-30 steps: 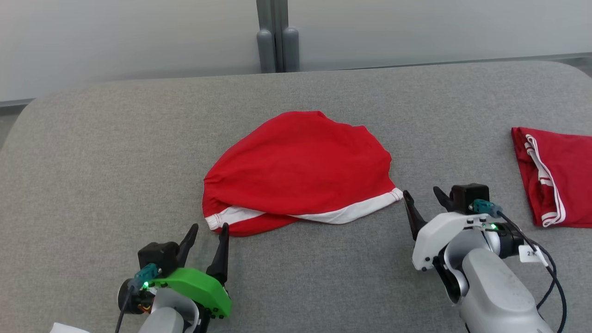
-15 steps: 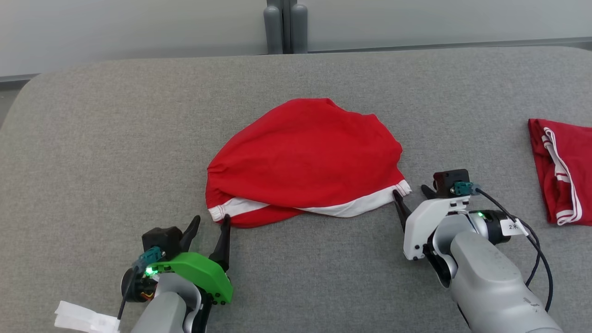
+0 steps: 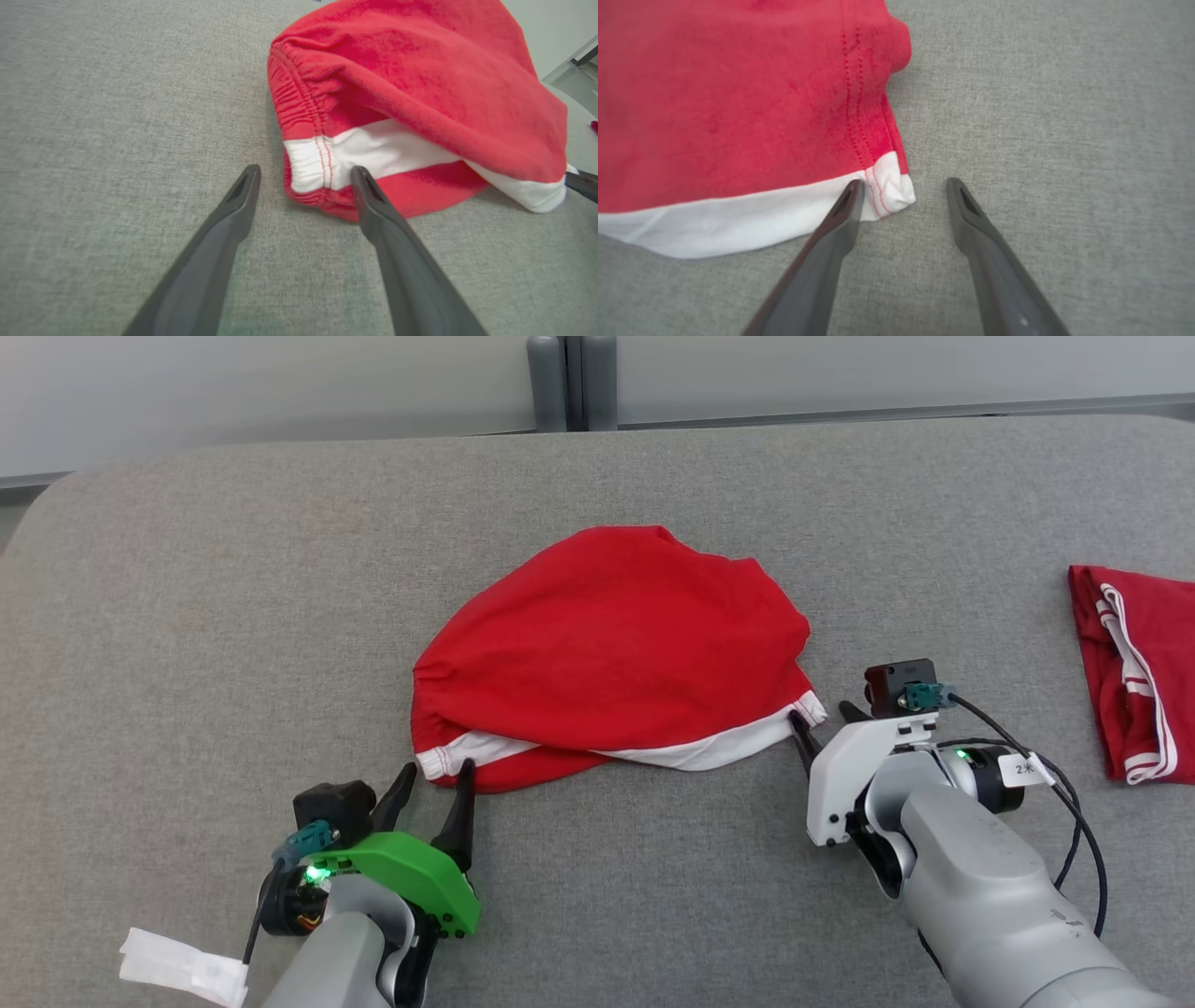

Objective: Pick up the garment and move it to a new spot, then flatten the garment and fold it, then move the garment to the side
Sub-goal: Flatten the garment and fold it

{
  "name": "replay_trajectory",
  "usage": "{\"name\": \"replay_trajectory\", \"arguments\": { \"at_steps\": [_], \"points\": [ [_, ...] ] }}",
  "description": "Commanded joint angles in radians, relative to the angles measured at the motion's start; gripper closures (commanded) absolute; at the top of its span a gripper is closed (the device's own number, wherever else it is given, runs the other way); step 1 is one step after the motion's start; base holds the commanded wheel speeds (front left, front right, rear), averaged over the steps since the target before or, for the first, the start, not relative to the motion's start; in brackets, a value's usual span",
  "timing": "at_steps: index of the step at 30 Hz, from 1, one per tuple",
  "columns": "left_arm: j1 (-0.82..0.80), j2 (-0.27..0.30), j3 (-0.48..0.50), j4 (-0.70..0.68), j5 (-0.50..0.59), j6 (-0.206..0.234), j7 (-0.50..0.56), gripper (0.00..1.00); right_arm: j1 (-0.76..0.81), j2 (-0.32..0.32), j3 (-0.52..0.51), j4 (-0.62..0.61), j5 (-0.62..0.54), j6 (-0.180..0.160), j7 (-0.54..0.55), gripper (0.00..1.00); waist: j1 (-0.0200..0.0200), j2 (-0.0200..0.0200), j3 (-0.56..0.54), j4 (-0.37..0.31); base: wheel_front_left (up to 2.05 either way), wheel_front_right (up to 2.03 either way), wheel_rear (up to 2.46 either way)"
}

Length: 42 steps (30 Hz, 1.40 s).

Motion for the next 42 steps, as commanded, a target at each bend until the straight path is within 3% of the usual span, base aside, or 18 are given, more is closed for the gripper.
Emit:
{"name": "replay_trajectory", "arguments": {
  "at_steps": [1,2,3,4,11,19,25,34,39,42],
  "points": [
    [-0.026,0.003,-0.008,0.0,-0.007,-0.002,0.0,0.41,0.015,0.005,0.022,0.017,0.016,0.0,0.018,0.81,0.0,0.0,0.0,-0.002,0.0,0.0,0.0],
    [-0.029,0.002,-0.013,0.003,-0.012,-0.002,0.0,0.66,0.016,0.004,0.035,0.015,0.029,0.0,0.02,1.0,0.0,0.0,-0.001,-0.004,0.0,0.0,0.0],
    [-0.03,0.002,-0.015,0.007,-0.014,-0.002,0.0,0.96,0.017,0.004,0.044,0.015,0.038,0.0,0.02,1.0,0.0,0.0,-0.001,-0.005,0.0,0.0,0.0],
    [-0.032,0.002,-0.017,0.011,-0.015,-0.002,0.0,1.0,0.016,0.004,0.056,0.015,0.049,0.0,0.02,1.0,0.0,0.0,-0.002,-0.007,0.0,0.0,0.0],
    [-0.031,0.004,-0.008,-0.018,-0.006,-0.002,0.0,1.0,-0.001,0.002,0.087,0.011,0.097,-0.001,-0.039,1.0,0.0,0.0,-0.011,-0.013,0.0,0.0,0.0],
    [0.034,0.018,-0.012,-0.259,-0.076,-0.002,0.0,1.0,0.01,-0.028,0.104,-0.109,0.162,-0.001,-0.163,1.0,0.0,0.0,-0.041,-0.014,0.0,0.0,0.0],
    [0.03,0.071,-0.055,-0.476,-0.197,-0.002,0.0,1.0,0.03,-0.097,0.062,-0.329,0.24,0.0,-0.191,1.0,0.0,0.0,-0.055,-0.035,0.0,0.0,0.0],
    [-0.087,0.179,-0.111,-0.674,-0.357,-0.002,0.024,1.0,0.001,-0.17,-0.034,-0.766,0.186,0.0,-0.194,1.0,0.0,0.0,-0.047,-0.114,0.0,0.0,0.0],
    [-0.22,0.221,-0.112,-0.766,-0.482,-0.002,0.132,1.0,-0.075,-0.172,-0.075,-0.998,0.149,0.0,-0.12,1.0,0.0,0.0,0.004,-0.161,0.0,0.0,0.0],
    [-0.308,0.24,-0.095,-0.774,-0.538,-0.001,0.199,1.0,-0.147,-0.174,-0.103,-1.055,0.132,0.0,-0.045,1.0,0.0,0.0,0.043,-0.188,0.0,0.0,0.0]
  ]
}}
